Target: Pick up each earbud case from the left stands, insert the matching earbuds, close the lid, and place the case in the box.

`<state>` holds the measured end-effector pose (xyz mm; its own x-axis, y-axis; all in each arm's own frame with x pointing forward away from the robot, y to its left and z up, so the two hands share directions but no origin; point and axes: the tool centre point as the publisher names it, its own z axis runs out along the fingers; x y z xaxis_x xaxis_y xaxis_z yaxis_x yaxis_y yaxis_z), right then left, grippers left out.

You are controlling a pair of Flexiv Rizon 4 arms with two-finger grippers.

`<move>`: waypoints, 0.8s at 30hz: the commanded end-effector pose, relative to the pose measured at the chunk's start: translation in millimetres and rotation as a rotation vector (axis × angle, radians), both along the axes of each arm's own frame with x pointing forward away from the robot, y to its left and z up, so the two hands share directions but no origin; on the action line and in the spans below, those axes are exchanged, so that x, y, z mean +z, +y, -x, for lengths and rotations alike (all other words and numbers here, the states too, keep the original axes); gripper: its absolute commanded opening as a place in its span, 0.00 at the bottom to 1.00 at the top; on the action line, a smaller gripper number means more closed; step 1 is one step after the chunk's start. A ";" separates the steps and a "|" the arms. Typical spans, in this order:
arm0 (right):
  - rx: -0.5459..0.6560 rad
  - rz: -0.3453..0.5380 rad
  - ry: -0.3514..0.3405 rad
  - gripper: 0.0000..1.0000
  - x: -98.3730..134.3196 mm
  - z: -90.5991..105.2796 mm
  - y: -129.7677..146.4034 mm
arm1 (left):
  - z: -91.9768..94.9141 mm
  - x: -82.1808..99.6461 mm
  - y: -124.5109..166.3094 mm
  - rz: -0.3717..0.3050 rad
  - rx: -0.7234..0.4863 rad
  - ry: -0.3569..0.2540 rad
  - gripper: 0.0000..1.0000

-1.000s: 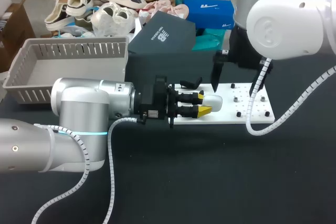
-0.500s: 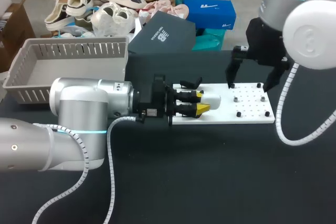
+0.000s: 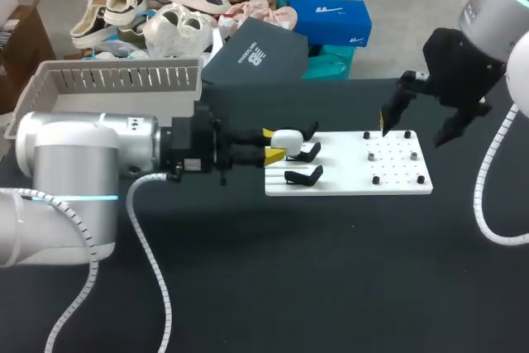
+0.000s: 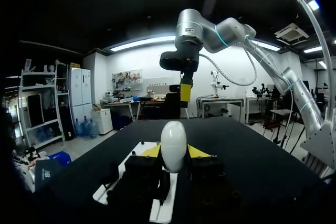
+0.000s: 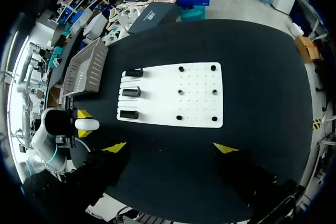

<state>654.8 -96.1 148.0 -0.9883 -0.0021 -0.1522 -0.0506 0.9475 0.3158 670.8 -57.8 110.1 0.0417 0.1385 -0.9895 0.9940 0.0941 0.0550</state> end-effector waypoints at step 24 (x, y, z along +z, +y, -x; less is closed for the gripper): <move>-0.002 -0.003 -0.010 1.00 -0.5 3.0 -1.6 | -46.1 12.6 163.9 -0.220 0.640 0.101 0.00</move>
<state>652.8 -96.7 147.9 -0.9873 0.0007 -0.1586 -0.0501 0.9474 0.3162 716.9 107.7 119.4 -0.2033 0.3013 -0.9316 0.8647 0.5015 -0.0265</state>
